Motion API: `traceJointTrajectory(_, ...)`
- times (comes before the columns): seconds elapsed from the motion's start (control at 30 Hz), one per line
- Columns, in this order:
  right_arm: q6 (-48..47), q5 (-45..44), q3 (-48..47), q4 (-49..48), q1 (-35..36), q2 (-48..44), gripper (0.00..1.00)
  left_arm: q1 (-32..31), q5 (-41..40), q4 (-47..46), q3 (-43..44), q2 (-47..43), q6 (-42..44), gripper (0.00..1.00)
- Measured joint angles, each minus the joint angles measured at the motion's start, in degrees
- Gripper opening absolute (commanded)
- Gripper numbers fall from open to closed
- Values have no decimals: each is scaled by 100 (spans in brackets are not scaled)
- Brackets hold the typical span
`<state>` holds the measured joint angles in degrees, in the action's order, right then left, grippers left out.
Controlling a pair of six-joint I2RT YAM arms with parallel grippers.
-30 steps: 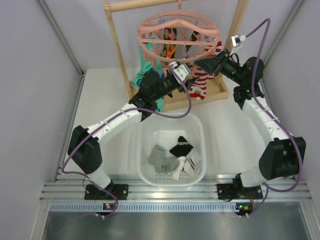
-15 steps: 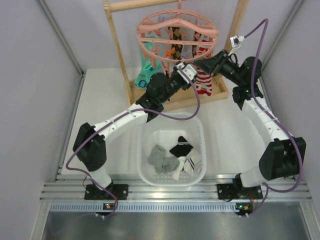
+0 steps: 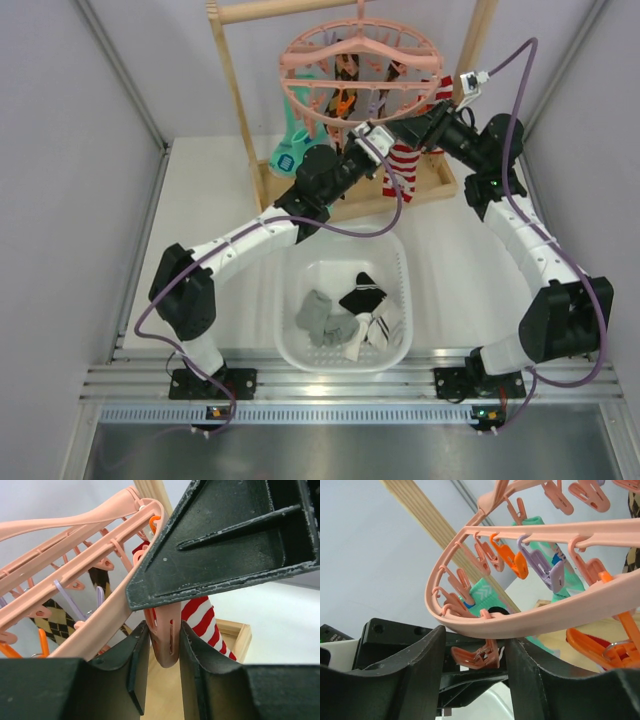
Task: Clip the socks to the hanger
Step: Open the clamp at the hanger.
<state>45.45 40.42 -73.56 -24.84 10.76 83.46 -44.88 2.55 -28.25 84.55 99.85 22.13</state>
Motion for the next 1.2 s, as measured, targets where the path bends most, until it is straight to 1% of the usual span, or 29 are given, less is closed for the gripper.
traceJointTrajectory(0.17,70,133,0,-151,0,7,59,7,216,42,-131,-181,-328,9)
traceJointTrajectory(0.27,177,262,0,-358,4,26,59,28,286,107,-208,-363,-573,6)
traceJointTrajectory(0.4,297,420,0,-573,26,28,55,83,413,214,-319,-592,-870,6)
traceJointTrajectory(0.53,398,531,0,-673,37,31,57,105,437,304,-358,-678,-1019,5)
traceJointTrajectory(0.87,623,785,4,-1036,50,61,58,118,428,306,-358,-713,-1049,5)
traceJointTrajectory(1.2,365,767,4,-960,133,61,58,125,448,306,-358,-713,-1045,4)
